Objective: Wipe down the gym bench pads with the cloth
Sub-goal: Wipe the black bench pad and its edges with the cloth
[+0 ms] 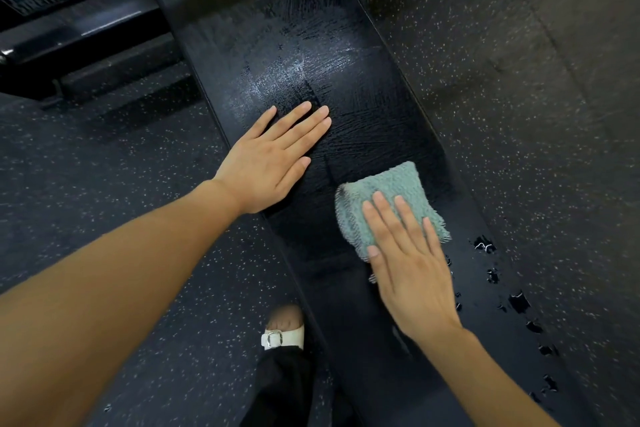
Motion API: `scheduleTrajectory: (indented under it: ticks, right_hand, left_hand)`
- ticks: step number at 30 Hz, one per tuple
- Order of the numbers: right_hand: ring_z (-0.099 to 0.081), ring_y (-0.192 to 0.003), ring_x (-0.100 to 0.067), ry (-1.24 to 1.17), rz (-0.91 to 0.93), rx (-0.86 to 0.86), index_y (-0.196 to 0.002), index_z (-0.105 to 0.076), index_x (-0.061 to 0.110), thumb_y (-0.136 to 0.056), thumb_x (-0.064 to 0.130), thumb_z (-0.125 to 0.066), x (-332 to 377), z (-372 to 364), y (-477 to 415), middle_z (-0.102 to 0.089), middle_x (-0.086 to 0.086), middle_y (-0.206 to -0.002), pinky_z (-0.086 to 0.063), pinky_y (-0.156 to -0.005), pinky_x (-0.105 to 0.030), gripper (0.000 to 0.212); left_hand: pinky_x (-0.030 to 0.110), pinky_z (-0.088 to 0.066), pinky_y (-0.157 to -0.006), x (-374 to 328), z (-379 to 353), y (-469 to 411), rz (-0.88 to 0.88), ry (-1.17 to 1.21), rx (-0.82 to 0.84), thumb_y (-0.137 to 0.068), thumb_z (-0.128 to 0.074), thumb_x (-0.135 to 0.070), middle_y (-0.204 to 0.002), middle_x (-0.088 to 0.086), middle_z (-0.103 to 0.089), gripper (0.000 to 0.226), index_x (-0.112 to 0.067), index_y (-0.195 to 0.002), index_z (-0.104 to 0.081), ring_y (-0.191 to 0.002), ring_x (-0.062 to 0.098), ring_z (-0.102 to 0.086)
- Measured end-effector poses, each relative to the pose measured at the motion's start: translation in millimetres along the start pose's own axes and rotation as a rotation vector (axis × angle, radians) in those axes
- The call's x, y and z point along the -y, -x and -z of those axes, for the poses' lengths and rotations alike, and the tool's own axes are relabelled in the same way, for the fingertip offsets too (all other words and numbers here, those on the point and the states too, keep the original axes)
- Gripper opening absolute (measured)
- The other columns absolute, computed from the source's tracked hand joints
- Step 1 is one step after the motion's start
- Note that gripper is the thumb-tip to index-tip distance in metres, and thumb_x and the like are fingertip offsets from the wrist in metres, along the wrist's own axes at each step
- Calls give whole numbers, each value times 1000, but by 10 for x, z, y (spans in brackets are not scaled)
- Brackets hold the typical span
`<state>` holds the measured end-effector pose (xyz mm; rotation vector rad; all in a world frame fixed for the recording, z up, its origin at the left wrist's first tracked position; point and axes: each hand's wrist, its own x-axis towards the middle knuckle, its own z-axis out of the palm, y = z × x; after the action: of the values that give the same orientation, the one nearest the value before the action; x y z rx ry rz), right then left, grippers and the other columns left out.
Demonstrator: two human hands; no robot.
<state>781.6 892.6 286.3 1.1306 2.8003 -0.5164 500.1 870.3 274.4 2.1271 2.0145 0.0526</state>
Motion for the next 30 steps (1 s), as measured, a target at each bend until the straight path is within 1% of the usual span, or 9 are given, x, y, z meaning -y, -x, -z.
scheduleTrajectory:
  ticks: [5, 8, 12, 15, 19, 26, 30]
  right_hand:
    - [-2, -152, -10, -7, -97, -14, -157, -15, 28, -104, 34, -20, -317, 123, -93, -10, 13, -164, -5, -123, -38, 53]
    - [0, -152, -11, -20, -151, -30, -158, -15, 28, -103, 35, -16, -359, 157, -258, -8, 14, -164, 0, -122, -37, 55]
    - [-1, -152, -14, -31, -191, -71, -158, -16, 26, -102, 34, -16, -355, 177, -514, -9, 12, -165, -3, -121, -43, 56]
    - [0, -152, -14, -21, -177, -73, -158, -15, 26, -103, 34, -17, -364, 177, -519, -8, 11, -165, -3, -121, -42, 56]
    - [3, -152, -12, -32, -158, -63, -158, -13, 28, -104, 34, -19, -390, 155, -218, -5, 13, -165, -2, -123, -40, 55]
    - [-5, -153, -16, -31, -112, -4, -157, -18, 26, -104, 34, -23, -489, 115, 490, -11, 11, -165, -2, -123, -38, 54]
    - [-7, -153, -16, -2, -60, 23, -157, -18, 26, -103, 34, -26, -585, 145, 548, -11, 12, -165, -3, -122, -37, 55]
  left_hand:
    - [44, -5, -123, -7, -12, 1, 2, 3, -2, -104, -15, -35, -166, -6, -8, 57, -20, -158, -12, -153, 16, -4]
    - [44, -5, -123, -5, -13, 0, 7, -7, -8, -104, -15, -35, -165, -5, -9, 57, -19, -158, -14, -153, 16, -5]
    - [45, -5, -123, -22, -13, 0, 15, -18, -8, -104, -15, -35, -165, -5, -9, 57, -19, -158, -13, -153, 16, -5]
    - [44, -4, -123, -28, -14, 3, 27, -22, -5, -104, -15, -35, -166, -5, -8, 57, -19, -158, -13, -153, 16, -5]
    - [42, 0, -123, -75, -25, 10, 57, -24, -8, -104, -15, -35, -165, -5, -7, 57, -19, -158, -12, -153, 16, -4]
    - [42, 0, -123, -213, -51, 30, 138, -7, -24, -103, -15, -36, -165, -6, -6, 58, -19, -158, -12, -153, 16, -2]
    - [42, 0, -124, -302, -67, 55, 169, 8, -33, -103, -14, -36, -165, -6, -6, 58, -19, -158, -11, -153, 16, -1]
